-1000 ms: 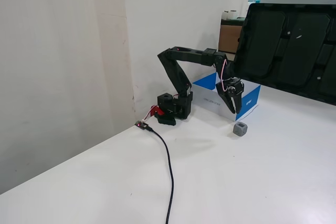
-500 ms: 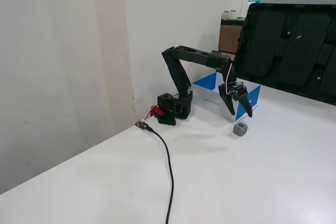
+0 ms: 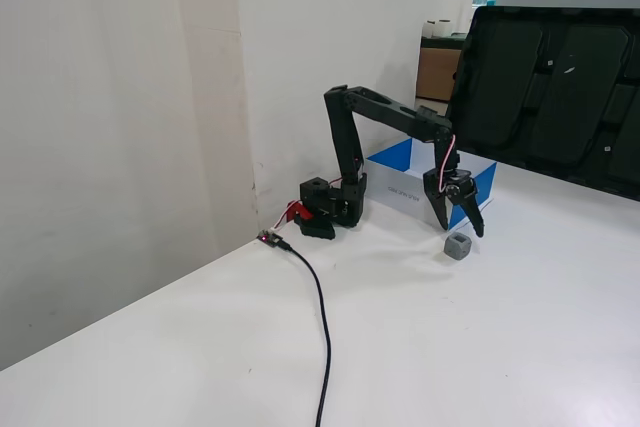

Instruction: Pick the gray block and keep it in the box.

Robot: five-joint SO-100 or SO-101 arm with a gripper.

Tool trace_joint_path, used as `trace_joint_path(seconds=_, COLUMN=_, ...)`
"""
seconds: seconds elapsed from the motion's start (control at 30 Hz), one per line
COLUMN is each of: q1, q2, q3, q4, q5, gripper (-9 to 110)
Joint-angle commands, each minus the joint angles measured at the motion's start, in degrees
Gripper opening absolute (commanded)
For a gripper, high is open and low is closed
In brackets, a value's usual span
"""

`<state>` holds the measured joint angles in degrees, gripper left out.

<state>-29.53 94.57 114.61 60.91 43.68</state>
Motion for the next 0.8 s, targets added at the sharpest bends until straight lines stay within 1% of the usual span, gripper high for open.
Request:
trace_joint_path(seconds=0.0, q1=-0.44, q2=-1.05, q3=-4.13, q4=-1.93, q5=0.53, gripper=30)
trace_joint_path(seconds=0.53, q1=0.18, q2=-9.84, q3=-5.27, q4=-6.06, q5=0.7, gripper=26)
trace_joint_path(seconds=0.77, q1=0.44, q2=-11.6, q3=-5.19, q4=-7.12, q5=0.79, gripper=20)
